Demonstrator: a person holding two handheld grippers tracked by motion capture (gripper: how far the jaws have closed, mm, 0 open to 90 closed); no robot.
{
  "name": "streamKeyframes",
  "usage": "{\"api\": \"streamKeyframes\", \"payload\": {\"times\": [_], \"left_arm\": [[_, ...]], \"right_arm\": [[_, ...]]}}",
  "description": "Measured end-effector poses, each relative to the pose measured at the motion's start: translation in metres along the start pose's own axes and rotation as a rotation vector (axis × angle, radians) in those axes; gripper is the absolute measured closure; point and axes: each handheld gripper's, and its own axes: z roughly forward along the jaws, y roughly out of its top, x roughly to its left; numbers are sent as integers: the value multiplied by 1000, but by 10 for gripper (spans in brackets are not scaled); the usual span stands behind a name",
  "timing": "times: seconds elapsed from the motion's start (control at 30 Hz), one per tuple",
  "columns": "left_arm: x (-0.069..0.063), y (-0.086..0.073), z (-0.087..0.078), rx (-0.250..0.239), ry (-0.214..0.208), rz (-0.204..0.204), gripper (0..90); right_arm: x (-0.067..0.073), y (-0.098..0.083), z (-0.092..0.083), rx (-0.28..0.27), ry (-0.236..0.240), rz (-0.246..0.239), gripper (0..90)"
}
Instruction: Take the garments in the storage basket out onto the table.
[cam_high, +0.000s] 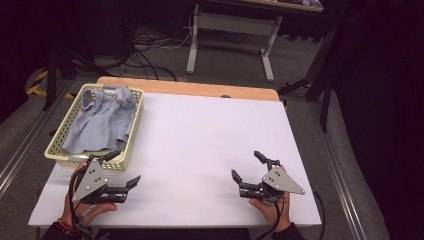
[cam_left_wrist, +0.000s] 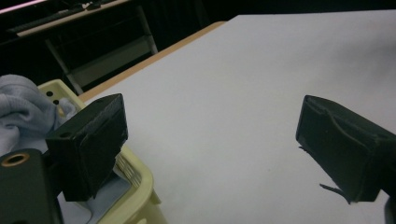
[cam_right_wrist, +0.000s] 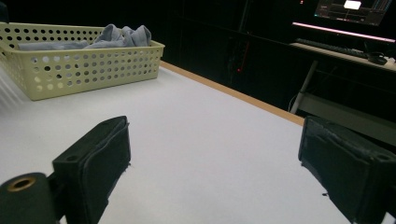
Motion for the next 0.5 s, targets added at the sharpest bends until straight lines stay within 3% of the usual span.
{"api": "streamKeyframes", "payload": {"times": [0.3,0.43,0.5], "left_arm": [[-1,-4,-3,34,17,-8,101],[-1,-5,-8,55,41,-9,111],[1,-4,-12,78,80,-7,119]], "right_arm": [[1,-2,6,7,17,-2,94],[0,-1,12,2,31,5,94],[2,-1,17,11,44,-2,94]]}}
